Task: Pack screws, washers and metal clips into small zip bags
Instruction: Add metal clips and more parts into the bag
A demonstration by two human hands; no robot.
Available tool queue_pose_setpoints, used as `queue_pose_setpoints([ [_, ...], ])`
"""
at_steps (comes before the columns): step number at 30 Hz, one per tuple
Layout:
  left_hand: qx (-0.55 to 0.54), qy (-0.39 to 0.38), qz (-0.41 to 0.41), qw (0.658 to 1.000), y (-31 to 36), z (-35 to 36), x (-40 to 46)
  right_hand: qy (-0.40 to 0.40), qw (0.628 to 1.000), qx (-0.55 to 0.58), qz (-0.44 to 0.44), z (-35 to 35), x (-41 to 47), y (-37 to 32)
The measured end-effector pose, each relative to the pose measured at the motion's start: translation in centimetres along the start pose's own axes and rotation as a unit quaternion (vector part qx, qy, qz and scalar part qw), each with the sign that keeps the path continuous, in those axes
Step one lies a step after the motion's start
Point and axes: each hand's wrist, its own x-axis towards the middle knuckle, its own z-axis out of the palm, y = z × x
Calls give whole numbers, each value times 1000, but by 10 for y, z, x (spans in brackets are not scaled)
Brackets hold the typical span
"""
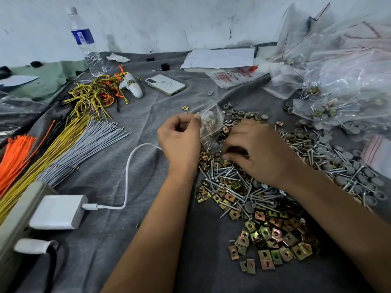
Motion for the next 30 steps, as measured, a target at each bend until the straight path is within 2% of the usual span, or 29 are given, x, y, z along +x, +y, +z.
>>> queue_pose_setpoints([
  [4, -14, 24, 1, 1000, -1, -2, 3, -93, 995, -14, 15, 6, 5, -1],
  [11, -22, 19, -2, 1000, -1, -3, 3, -134, 990, 31, 16, 7, 9, -11],
  [16, -27, 23, -4, 999, -1, -3, 4, -122, 990, 62, 17, 9, 6, -11],
  [21, -24, 18, -1, 1000, -1, -3, 4, -17, 985, 167, 47, 3, 2, -6],
  [23, -18, 15, 2, 1000, 0, -3, 4, 4, 986, 164, 34, 1, 3, -4],
  [26, -15, 13, 2, 1000, 0, -3, 3, -13, 989, 144, 13, 1, 3, -3],
  [30, -13, 16, -1, 1000, 1, -3, 3, -88, 989, 116, 18, 5, 1, -1],
])
